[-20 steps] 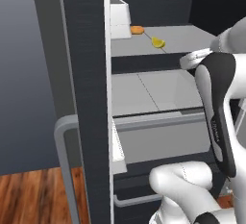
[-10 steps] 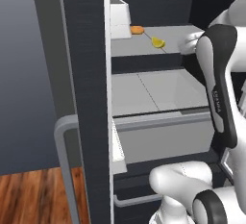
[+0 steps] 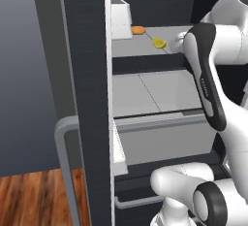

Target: Take the lemon wedge from the fridge and place it on the plate with fish on the dining counter.

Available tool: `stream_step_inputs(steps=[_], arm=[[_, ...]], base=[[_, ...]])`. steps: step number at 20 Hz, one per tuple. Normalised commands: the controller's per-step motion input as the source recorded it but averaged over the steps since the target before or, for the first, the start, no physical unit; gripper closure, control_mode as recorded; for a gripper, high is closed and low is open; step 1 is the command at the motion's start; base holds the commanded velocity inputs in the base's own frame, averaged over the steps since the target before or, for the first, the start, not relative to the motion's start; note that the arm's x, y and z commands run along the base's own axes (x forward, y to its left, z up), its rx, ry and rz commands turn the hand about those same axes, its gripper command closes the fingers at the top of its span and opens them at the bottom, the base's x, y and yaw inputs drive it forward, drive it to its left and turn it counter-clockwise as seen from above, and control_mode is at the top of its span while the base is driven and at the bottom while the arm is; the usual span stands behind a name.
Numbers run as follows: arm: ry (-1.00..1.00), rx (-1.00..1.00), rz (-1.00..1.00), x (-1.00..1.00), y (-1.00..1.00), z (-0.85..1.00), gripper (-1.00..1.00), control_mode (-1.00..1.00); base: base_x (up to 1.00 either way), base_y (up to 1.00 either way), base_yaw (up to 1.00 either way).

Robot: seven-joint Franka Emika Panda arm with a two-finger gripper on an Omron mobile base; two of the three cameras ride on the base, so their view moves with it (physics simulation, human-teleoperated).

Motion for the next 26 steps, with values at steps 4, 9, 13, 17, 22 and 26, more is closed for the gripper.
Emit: stream_step_inputs(steps=[4,9,13,17,22,26], arm=[[0.0,0.0,0.0,0.8,0.0,0.0,-1.0,-1.0],[0.0,0.0,0.0,0.83,0.0,-0.05,-1.0,-1.0],[0.0,0.0,0.0,0.69,0.0,-0.25,-1.0,-1.0],[0.0,0.04,0.02,0.51,0.0,-0.08,-1.0,-1.0],[0.0,0.08,0.04,0.42,0.0,0.0,-1.0,-1.0],[0.0,0.01,0.04,0.24,0.0,0.0,-1.0,-1.0]], base=[[0.0,0.0,0.0],[0.0,0.0,0.0],[0.0,0.0,0.0],[0.0,0.0,0.0],[0.0,0.0,0.0],[0.0,0.0,0.0]])
